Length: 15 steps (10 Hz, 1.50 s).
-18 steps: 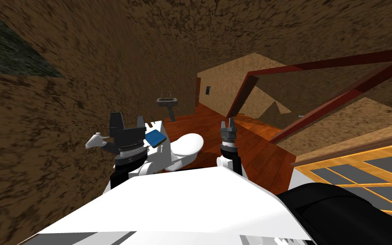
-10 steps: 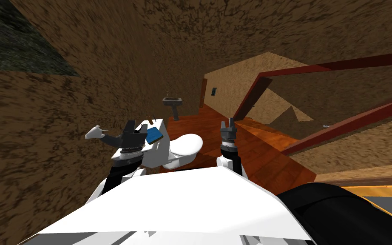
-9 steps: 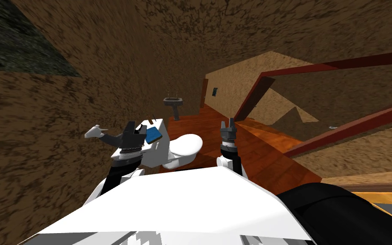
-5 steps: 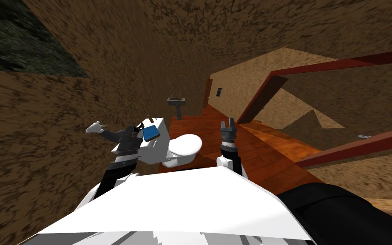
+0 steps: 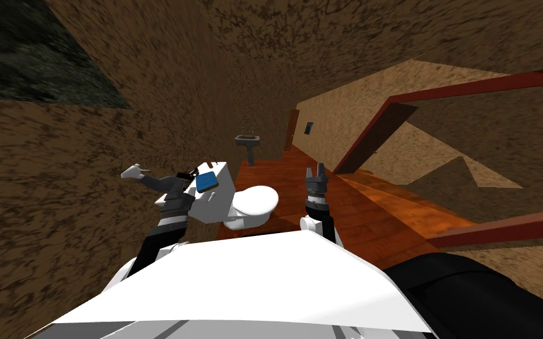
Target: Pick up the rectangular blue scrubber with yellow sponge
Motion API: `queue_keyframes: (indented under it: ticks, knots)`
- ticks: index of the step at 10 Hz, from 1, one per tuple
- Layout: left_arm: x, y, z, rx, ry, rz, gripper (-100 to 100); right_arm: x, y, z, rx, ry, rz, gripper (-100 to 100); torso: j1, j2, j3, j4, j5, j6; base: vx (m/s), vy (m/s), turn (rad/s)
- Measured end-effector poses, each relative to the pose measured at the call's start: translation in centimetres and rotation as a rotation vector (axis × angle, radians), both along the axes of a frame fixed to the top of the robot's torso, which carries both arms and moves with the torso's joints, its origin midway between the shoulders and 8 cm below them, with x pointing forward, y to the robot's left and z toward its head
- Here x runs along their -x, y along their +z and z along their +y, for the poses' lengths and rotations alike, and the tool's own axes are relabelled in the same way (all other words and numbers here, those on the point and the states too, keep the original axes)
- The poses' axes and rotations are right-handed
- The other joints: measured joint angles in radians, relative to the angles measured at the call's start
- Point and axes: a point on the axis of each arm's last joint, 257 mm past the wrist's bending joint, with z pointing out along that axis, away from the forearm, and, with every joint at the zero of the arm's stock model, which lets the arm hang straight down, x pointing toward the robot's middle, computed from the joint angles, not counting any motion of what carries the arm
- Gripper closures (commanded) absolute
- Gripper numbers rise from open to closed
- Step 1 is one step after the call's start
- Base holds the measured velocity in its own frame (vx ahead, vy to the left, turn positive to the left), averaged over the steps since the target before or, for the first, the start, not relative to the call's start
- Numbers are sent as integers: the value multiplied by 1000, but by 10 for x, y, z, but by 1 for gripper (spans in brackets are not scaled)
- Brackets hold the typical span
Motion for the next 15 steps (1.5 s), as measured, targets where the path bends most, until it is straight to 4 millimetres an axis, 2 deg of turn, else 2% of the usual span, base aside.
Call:
queue_keyframes:
  ticks: [5, 9, 11, 15]
  knots:
    - [-3, -67, 41, 79, 88, 154, -100, 0, 0, 0, 0, 0, 0, 0, 6, -4, -3, -1, 1, 0, 65, -61, 85]
    - [-11, -107, 62, 137, 139, 249, -100, 0, 0, 0, 0, 0, 0, 0, 8, -6, -4, -1, 2, 0, 98, -27, 57]
    - [-10, -129, 68, 185, 166, 289, -100, 0, 0, 0, 0, 0, 0, 0, 7, -6, -4, -1, 2, 1, 91, -12, 38]
    - [-10, -152, 61, 275, 195, 307, -100, 0, 0, 0, 0, 0, 0, 0, 13, -10, -6, -3, 4, 2, 57, -1, -3]
